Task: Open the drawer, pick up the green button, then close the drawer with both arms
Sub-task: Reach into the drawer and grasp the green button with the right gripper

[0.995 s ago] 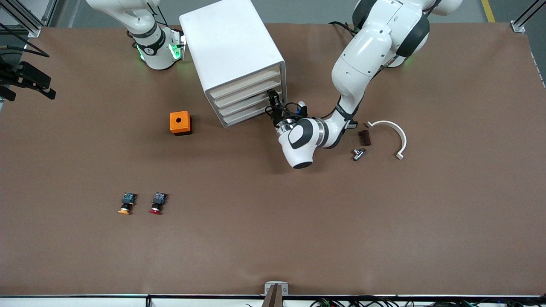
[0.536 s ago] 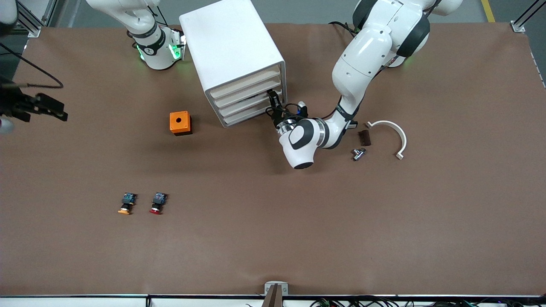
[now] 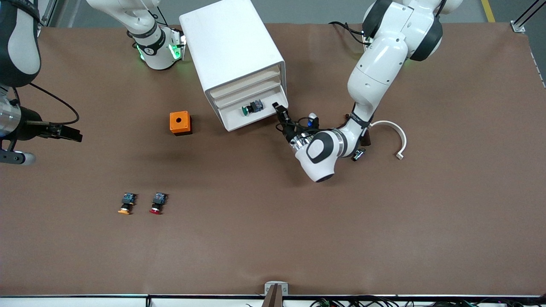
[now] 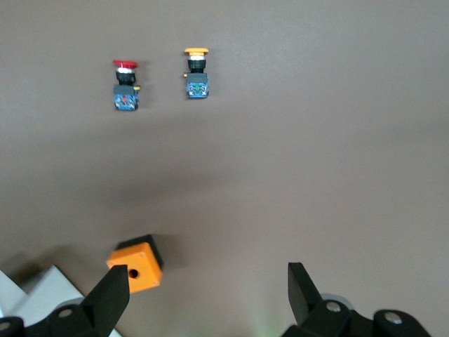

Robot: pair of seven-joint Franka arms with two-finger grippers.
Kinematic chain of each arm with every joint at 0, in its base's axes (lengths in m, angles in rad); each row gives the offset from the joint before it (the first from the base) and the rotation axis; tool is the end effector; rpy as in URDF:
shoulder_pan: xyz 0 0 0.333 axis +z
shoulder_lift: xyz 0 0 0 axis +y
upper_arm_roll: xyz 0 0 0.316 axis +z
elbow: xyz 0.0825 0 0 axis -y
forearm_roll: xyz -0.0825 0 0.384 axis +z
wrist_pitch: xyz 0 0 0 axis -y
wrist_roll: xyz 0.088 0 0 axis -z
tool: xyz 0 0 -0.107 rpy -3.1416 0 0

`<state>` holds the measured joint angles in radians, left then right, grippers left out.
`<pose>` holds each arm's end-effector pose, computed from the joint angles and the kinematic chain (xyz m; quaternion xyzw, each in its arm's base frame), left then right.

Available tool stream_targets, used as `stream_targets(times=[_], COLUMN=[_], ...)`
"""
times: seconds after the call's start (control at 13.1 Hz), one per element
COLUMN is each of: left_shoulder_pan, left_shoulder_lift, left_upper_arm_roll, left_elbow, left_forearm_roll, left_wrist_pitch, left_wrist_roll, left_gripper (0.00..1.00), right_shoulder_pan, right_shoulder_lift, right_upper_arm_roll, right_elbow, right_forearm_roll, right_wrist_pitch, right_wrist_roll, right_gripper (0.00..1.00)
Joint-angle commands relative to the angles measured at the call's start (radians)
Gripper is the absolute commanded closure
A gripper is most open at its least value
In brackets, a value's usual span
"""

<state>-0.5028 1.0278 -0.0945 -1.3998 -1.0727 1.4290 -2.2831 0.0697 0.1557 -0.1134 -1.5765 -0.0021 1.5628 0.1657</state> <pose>0.4739 -0.4355 0.1084 -0.3534 -0.6645 0.5668 0.3350 0.5909 -0.0218 0.5324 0.9910 -0.1041 -0.0833 0.0150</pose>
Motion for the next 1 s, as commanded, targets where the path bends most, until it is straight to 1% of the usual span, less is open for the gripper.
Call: stream_targets(times=[0.0,0.08,0.15,0.23,0.31,0.38,0.46,0.54,0.61,0.77,0.92], left_shoulder_pan=[0.052,0.061,0.064,0.066,0.072,0.073,0.076,0.084,0.090,0.096,0.109], left_shoulder_lift=[0.008,0.008,0.008,0.006,0.006,0.005,0.003,0.002,-0.005,-0.012,-0.031], left_upper_arm_roll=[-0.005,-0.005,-0.002,-0.002,-0.002,-0.002,-0.002,-0.005,-0.005,-0.005,-0.005], left_elbow=[0.018,0.018,0.018,0.018,0.018,0.019,0.021,0.024,0.031,0.057,0.091], left_forearm_roll=[-0.033,-0.033,-0.033,-0.033,-0.033,-0.033,-0.035,-0.035,-0.036,-0.036,-0.026], left_wrist_pitch=[0.040,0.042,0.048,0.048,0.053,0.059,0.060,0.062,0.062,0.062,0.061], left_wrist_roll=[-0.009,-0.007,-0.007,-0.009,0.008,0.032,0.037,0.059,0.117,0.232,0.430], left_gripper=[0.89,0.87,0.82,0.66,0.40,0.03,0.00,0.00,0.00,0.00,0.00], right_shoulder_pan=[0.074,0.128,0.180,0.240,0.293,0.345,0.399,0.439,0.493,0.553,0.608], right_shoulder_lift=[-0.008,-0.010,-0.011,-0.010,-0.011,-0.010,-0.010,-0.010,-0.008,0.002,0.030], right_upper_arm_roll=[0.003,0.003,0.003,0.003,0.001,0.003,0.001,0.001,0.001,0.003,0.003], right_elbow=[-0.009,-0.022,-0.031,-0.042,-0.065,-0.095,-0.127,-0.158,-0.193,-0.243,-0.267], right_forearm_roll=[0.068,0.068,0.070,0.070,0.070,0.070,0.068,0.068,0.068,0.068,0.068], right_wrist_pitch=[0.005,0.013,0.019,0.038,0.075,0.123,0.173,0.218,0.276,0.365,0.434], right_wrist_roll=[0.226,0.315,0.419,0.507,0.590,0.680,0.754,0.832,0.910,1.010,1.087], right_gripper=[0.00,0.00,0.00,0.00,0.00,0.00,0.00,0.00,0.00,0.00,0.00])
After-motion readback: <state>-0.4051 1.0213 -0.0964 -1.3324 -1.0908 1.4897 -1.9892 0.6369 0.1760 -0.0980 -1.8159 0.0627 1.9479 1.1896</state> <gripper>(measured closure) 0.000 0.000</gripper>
